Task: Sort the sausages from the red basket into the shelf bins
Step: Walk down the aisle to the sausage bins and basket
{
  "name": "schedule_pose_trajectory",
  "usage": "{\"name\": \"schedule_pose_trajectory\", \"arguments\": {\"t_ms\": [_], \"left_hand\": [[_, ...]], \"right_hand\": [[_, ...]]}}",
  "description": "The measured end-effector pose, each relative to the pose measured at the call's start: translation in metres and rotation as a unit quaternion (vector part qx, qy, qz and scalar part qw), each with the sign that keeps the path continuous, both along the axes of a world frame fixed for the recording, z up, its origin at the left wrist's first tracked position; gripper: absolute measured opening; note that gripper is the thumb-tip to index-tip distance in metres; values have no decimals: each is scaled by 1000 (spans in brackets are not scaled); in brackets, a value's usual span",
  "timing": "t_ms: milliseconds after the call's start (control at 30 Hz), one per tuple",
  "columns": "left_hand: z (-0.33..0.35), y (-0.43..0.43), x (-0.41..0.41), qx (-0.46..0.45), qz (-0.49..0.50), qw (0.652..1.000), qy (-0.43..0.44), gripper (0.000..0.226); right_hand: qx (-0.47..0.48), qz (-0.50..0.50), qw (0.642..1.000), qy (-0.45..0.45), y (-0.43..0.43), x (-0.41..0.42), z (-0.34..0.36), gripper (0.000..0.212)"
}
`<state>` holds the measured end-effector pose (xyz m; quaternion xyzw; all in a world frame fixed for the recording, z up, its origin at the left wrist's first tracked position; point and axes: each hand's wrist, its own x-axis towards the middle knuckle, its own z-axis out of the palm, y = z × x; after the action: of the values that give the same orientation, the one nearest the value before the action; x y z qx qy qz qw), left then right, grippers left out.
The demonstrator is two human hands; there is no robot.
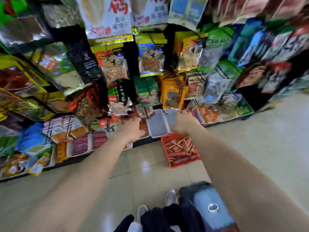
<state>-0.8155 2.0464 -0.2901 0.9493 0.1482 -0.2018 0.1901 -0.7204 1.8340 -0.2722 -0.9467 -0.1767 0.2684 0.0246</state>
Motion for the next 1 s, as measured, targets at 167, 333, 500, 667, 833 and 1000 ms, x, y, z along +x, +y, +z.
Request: {"name": "schedule_pose_trajectory", "arguments": {"t_ms": [167, 333, 500, 667, 833, 1000], "left_hand": [[-9, -57, 53, 3, -37, 999, 6, 57], [-16, -96, 99, 3, -62, 998, 24, 57], [-28, -125, 144, 18, -99, 994, 34, 57], [-43, -149, 171, 15, -106, 993, 59, 60], [-75, -181, 217, 20, -87, 994, 56, 57], [-181, -227, 265, -11, -11, 997, 77, 48]], "right_hand": [[-3, -36, 999, 6, -66, 41, -24, 85], [-6, -62, 998, 19, -115, 74, -20, 77], [-4, -82, 996, 25, -146, 109, -39, 78], [-9, -73, 997, 31, -175, 130, -54, 90], [-28, -13, 999, 44, -195, 181, -82, 83], [-34, 58, 994, 89, -212, 253, -174, 81]]}}
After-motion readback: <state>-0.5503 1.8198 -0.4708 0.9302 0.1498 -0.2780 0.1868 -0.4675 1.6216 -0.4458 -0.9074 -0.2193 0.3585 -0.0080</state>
